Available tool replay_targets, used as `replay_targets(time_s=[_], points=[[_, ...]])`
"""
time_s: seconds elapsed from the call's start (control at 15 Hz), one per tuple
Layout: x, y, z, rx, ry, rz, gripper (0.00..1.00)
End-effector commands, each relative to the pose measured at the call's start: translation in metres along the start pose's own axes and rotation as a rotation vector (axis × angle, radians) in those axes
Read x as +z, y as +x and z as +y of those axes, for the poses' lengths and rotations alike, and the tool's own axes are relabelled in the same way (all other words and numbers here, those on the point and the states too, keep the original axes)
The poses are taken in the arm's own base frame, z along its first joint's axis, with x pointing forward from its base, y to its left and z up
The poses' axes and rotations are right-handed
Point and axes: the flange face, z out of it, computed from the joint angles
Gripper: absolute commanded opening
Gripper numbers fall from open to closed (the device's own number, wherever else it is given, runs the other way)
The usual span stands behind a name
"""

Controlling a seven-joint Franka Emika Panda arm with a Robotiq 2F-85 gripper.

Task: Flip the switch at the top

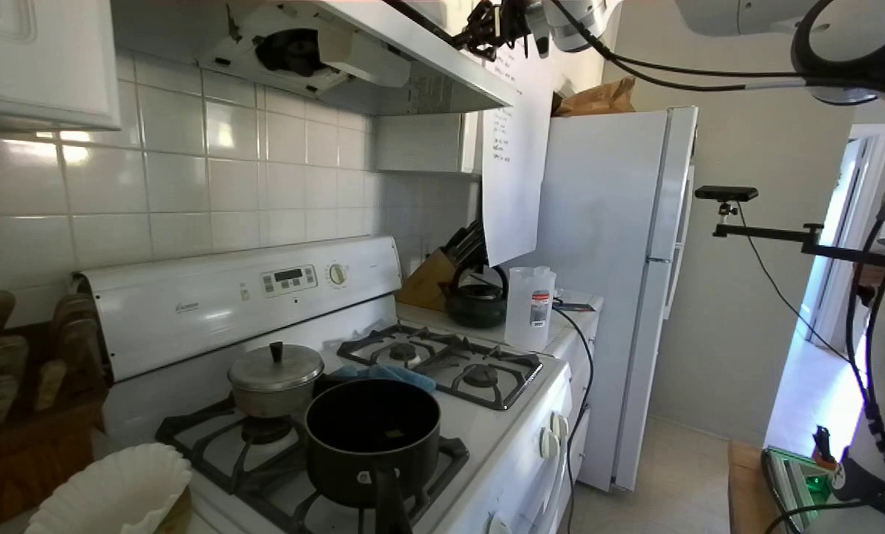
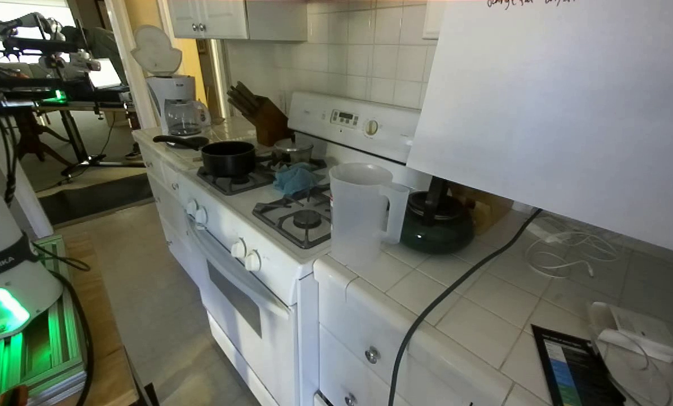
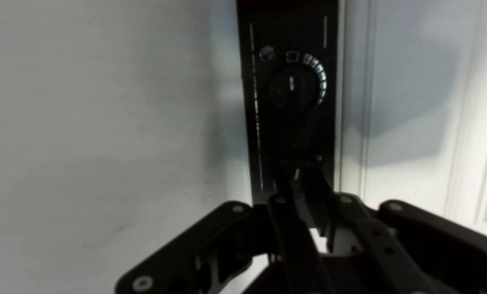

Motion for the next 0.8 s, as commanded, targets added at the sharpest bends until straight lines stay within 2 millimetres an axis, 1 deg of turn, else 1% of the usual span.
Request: replay_targets(time_s=[0.0,0.07,0.2,0.27,0.33,0.4,0.47,0.6,0.73], points=[[0.0043,-0.0040,-0.0060,0.018,0.039,-0.009,0.14],[0.0045,-0.0037,-0.0060,0.018,0.038,-0.009,0.23],[0.0045,-0.0026,-0.0055,0.015,0.037,-0.007,0.30],[0.0060,-0.0028,-0.0046,0.017,0.036,-0.005,0.44],[0.0065,-0.0028,-0.0044,0.021,0.033,-0.001,0.37],[0.0074,-0.0021,-0.0028,0.031,0.025,0.006,0.14],[0.0076,-0.0014,-0.0021,0.041,0.026,0.010,0.11],[0.0081,0.0003,0.0004,0.069,0.018,0.021,0.01],[0.0056,0.0010,-0.0017,0.092,0.028,0.027,0.01]])
